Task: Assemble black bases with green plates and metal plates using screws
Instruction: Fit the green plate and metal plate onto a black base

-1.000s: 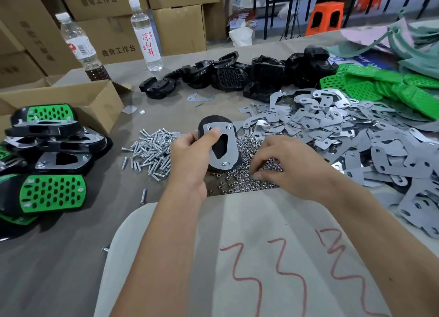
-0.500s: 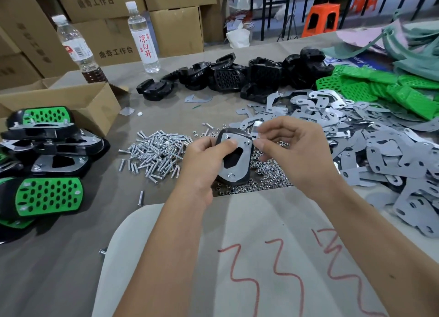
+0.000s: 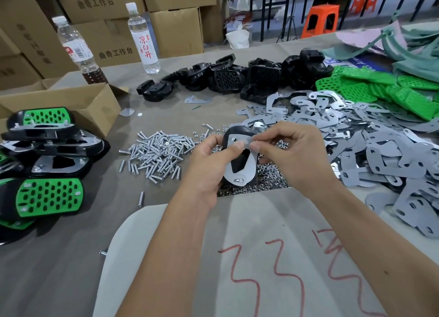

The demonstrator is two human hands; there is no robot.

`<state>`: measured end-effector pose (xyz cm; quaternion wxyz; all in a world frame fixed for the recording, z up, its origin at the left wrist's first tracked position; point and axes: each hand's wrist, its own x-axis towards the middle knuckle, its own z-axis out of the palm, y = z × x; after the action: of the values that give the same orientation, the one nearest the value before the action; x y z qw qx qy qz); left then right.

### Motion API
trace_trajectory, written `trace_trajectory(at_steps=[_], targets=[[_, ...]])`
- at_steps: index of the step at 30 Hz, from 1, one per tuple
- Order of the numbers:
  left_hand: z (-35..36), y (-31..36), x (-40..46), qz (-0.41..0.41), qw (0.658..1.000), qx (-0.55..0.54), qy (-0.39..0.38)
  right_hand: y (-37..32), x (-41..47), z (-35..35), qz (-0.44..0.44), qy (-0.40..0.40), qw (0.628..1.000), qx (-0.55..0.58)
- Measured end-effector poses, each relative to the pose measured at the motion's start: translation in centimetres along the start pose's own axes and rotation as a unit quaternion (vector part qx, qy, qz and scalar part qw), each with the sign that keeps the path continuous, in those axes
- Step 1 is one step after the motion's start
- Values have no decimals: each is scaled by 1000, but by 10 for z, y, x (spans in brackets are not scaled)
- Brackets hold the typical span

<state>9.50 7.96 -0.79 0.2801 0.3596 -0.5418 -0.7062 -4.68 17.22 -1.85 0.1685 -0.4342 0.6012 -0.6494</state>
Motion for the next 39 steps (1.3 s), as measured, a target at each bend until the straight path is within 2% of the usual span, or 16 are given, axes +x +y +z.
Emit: trace_trajectory(at_steps=[3, 8, 16, 23, 29, 36, 39], targets=[[1, 0, 0, 0, 1000, 3, 9, 1, 0, 1, -8, -4, 1000, 1], [3, 0, 1, 11, 1000, 8, 16, 0, 3, -5, -15, -66, 998, 14], [7, -2, 0, 46, 998, 43, 22, -1, -2, -1, -60, -11, 993, -101], [8, -2, 3, 62, 995, 38, 67, 0, 1, 1, -63, -53, 993, -81], [8, -1, 4, 54, 995, 35, 75, 2, 5, -2, -60, -80, 993, -60], [11, 0, 6, 50, 995, 19, 80, 2, 4, 0, -82, -37, 994, -59], [10, 1, 5, 47, 996, 10, 74, 3, 6, -2, -87, -53, 993, -61]])
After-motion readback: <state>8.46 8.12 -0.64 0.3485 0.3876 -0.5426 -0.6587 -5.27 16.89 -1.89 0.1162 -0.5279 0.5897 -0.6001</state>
